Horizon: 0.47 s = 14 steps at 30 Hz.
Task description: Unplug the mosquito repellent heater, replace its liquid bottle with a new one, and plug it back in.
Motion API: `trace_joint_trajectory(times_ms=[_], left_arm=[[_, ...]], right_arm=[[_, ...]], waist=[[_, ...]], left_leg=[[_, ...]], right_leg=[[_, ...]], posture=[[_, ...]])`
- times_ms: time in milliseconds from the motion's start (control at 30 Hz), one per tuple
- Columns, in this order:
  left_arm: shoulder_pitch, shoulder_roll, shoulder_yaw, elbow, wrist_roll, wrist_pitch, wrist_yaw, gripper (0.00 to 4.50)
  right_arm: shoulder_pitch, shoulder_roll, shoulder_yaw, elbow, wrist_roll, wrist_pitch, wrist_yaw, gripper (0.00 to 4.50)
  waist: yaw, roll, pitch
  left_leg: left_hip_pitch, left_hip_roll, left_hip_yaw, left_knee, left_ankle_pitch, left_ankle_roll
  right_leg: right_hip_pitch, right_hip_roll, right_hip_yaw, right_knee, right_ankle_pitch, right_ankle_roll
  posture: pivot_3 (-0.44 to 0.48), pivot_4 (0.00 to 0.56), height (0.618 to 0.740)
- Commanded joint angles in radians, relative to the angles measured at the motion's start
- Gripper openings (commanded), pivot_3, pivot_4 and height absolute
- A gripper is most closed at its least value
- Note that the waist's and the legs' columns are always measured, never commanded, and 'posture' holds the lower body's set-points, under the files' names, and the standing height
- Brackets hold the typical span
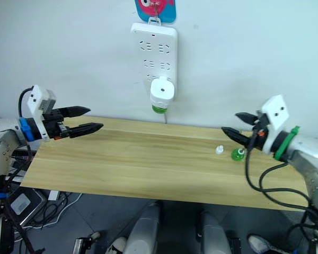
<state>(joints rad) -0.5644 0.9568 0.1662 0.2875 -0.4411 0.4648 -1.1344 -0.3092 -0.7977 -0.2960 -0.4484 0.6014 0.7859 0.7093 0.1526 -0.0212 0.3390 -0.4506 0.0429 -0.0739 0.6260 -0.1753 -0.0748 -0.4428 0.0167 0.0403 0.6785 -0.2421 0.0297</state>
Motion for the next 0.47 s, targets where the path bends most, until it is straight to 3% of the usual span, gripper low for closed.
trace_joint_trajectory(times_ms=[33,67,467], left_arm=[[-0.025,0.032,0.029,0.061,0.027,-0.067,-0.028,4.50],[-0.038,0.031,0.029,0.081,0.031,-0.076,-0.030,4.50],[-0.109,-0.006,0.000,0.199,0.089,-0.193,-0.061,4.50]], right_arm=[[0.023,-0.054,-0.076,0.080,-0.026,-0.086,0.060,4.31],[0.031,-0.064,-0.085,0.106,-0.038,-0.112,0.069,4.49],[0.085,-0.070,-0.143,0.237,-0.087,-0.201,0.045,4.49]], waist=[[0.008,0.000,0.000],[0.012,0.000,0.000],[0.046,0.000,0.000]], left_leg=[[0.000,0.000,0.000,0.000,0.000,0.000],[0.000,0.000,0.000,0.000,0.000,0.000],[0.000,-0.001,0.002,0.001,0.000,0.000]], right_leg=[[0.000,0.000,0.000,0.000,0.000,0.000],[0.000,0.000,0.000,0.000,0.000,0.000],[0.000,0.000,0.001,0.000,0.001,-0.001]], posture=[[0.415,0.245,0.740],[0.415,0.245,0.740],[0.393,0.237,0.740]])
